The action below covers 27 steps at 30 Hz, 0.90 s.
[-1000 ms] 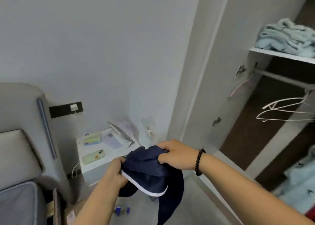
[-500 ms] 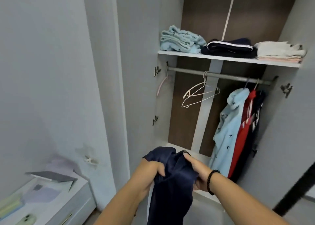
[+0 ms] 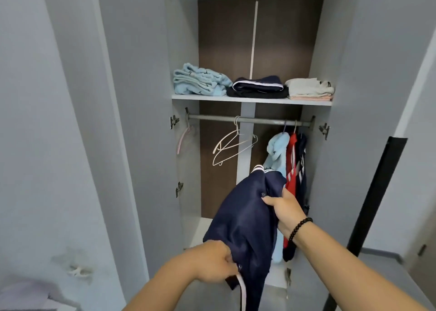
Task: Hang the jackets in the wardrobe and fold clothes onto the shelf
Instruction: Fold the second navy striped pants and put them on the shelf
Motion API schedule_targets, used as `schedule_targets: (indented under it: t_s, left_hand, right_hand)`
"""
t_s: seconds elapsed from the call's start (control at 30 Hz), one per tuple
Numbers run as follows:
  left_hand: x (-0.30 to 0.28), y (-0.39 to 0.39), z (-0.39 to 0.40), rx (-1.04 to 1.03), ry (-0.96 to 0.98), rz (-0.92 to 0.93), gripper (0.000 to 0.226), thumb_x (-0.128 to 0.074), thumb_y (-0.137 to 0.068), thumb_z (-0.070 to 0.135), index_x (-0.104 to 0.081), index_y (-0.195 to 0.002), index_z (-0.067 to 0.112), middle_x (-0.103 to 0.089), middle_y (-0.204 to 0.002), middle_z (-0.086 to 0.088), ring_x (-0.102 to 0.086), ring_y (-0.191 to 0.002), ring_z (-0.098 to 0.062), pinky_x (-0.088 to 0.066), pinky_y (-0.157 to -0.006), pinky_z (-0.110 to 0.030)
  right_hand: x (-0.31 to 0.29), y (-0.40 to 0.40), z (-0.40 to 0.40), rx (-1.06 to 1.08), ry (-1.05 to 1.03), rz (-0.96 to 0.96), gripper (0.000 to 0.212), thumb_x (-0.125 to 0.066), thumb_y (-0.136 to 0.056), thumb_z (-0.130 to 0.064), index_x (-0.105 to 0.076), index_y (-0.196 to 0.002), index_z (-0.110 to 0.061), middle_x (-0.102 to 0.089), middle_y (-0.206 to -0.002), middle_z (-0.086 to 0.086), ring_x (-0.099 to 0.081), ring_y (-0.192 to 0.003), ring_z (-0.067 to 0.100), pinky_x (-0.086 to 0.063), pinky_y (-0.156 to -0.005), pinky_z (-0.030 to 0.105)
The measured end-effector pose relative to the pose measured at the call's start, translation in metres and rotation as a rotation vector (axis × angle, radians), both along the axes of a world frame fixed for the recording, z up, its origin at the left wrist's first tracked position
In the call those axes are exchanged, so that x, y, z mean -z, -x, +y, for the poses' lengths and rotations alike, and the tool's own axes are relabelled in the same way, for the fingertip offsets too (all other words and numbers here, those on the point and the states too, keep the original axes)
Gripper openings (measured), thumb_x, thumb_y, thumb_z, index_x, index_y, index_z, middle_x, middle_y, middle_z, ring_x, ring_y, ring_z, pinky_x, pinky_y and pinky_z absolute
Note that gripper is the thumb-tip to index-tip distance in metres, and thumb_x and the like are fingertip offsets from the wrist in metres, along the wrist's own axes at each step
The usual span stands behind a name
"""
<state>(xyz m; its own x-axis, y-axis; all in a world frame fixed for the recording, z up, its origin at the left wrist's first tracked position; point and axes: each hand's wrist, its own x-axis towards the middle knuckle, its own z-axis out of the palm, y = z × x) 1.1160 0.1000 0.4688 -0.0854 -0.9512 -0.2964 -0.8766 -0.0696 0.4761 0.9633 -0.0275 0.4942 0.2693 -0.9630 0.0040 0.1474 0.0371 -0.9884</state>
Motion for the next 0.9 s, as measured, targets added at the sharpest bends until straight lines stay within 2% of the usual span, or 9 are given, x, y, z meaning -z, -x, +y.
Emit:
schedule_targets:
  t_s: [0.13, 0.23, 0.3, 0.37, 0.43, 0.53, 0.63, 0.8, 0.9]
  left_hand:
    - [-0.024, -0.009, -0.021, -0.374, 0.383, 0.142, 0.026, -0.045, -0.096, 0.037, -0.059, -0.092, 0.015, -0.065, -0.094, 0.003, -0.059, -0.082, -0.015, -0.049, -0.076, -0.027]
    - [-0.04, -0.01, -0.033, -0.513, 0.562, 0.089, 0.053, -0.036, -0.096, 0.054, -0.043, -0.136, 0.021, -0.051, -0.138, -0.001, -0.053, -0.121, -0.023, -0.042, -0.096, -0.034]
    - [-0.053, -0.009, -0.039, -0.456, 0.572, 0.193, 0.064, -0.031, -0.093, 0.063, -0.035, -0.144, 0.025, -0.044, -0.147, 0.0, -0.048, -0.129, -0.02, -0.041, -0.1, -0.034]
    - [-0.063, -0.004, -0.039, -0.242, 0.411, 0.386, 0.059, -0.029, -0.084, 0.074, -0.045, -0.133, 0.045, -0.052, -0.139, 0.014, -0.054, -0.119, -0.003, -0.043, -0.09, -0.021]
    - [-0.065, 0.006, -0.03, -0.053, 0.152, 0.541, 0.049, -0.027, -0.073, 0.083, -0.058, -0.104, 0.062, -0.065, -0.112, 0.028, -0.062, -0.098, 0.008, -0.045, -0.082, -0.018]
    - [-0.053, 0.017, -0.023, 0.042, -0.052, 0.713, 0.056, -0.029, -0.073, 0.089, -0.064, -0.104, 0.058, -0.069, -0.114, 0.017, -0.065, -0.108, -0.005, -0.052, -0.09, -0.028]
    - [-0.04, 0.026, -0.027, 0.042, 0.029, 0.785, 0.054, -0.037, -0.084, 0.078, -0.066, -0.113, 0.042, -0.069, -0.117, 0.013, -0.064, -0.11, -0.007, -0.05, -0.098, -0.033]
    - [-0.029, 0.033, -0.029, -0.018, 0.178, 0.848, 0.049, -0.051, -0.086, 0.058, -0.063, -0.118, 0.023, -0.071, -0.112, 0.01, -0.066, -0.107, -0.008, -0.051, -0.095, -0.03]
    - [-0.027, 0.034, -0.031, -0.108, 0.332, 0.852, 0.035, -0.066, -0.086, 0.038, -0.061, -0.107, 0.011, -0.073, -0.101, -0.002, -0.067, -0.095, -0.015, -0.051, -0.092, -0.043]
  right_hand:
    - [-0.02, 0.019, 0.019, -0.114, 0.174, 0.028, 0.038, -0.057, -0.09, 0.005, -0.062, -0.107, -0.028, -0.073, -0.1, -0.01, -0.068, -0.095, 0.008, -0.053, -0.079, 0.024]
    - [-0.037, 0.032, 0.032, -0.156, 0.268, 0.118, 0.038, -0.058, -0.089, 0.006, -0.062, -0.108, -0.028, -0.072, -0.105, -0.011, -0.067, -0.1, 0.006, -0.053, -0.084, 0.024]
    - [-0.047, 0.039, 0.041, -0.192, 0.282, 0.165, 0.043, -0.056, -0.088, 0.011, -0.063, -0.105, -0.027, -0.073, -0.101, -0.013, -0.067, -0.097, 0.003, -0.053, -0.08, 0.018]
    - [-0.049, 0.046, 0.05, -0.24, 0.214, 0.121, 0.047, -0.051, -0.084, 0.019, -0.065, -0.109, -0.018, -0.074, -0.101, -0.004, -0.068, -0.098, 0.011, -0.054, -0.08, 0.023]
    - [-0.045, 0.051, 0.057, -0.294, 0.109, 0.005, 0.049, -0.044, -0.081, 0.024, -0.064, -0.113, -0.007, -0.073, -0.106, 0.009, -0.068, -0.101, 0.022, -0.055, -0.08, 0.029]
    - [-0.039, 0.057, 0.066, -0.356, -0.023, -0.133, 0.042, -0.049, -0.079, 0.017, -0.067, -0.112, -0.001, -0.069, -0.112, 0.018, -0.067, -0.103, 0.029, -0.055, -0.08, 0.032]
    - [-0.037, 0.058, 0.073, -0.368, -0.108, -0.18, 0.029, -0.064, -0.081, -0.008, -0.071, -0.108, -0.004, -0.068, -0.113, 0.017, -0.066, -0.106, 0.027, -0.055, -0.087, 0.033]
    - [-0.029, 0.058, 0.068, -0.2, -0.217, -0.206, 0.034, -0.05, -0.097, -0.032, -0.065, -0.116, -0.009, -0.07, -0.113, 0.013, -0.065, -0.108, 0.026, -0.049, -0.099, 0.038]
    - [-0.021, 0.06, 0.063, -0.135, -0.244, -0.154, 0.037, -0.046, -0.098, -0.037, -0.065, -0.115, -0.01, -0.071, -0.109, 0.012, -0.067, -0.103, 0.025, -0.054, -0.088, 0.035]
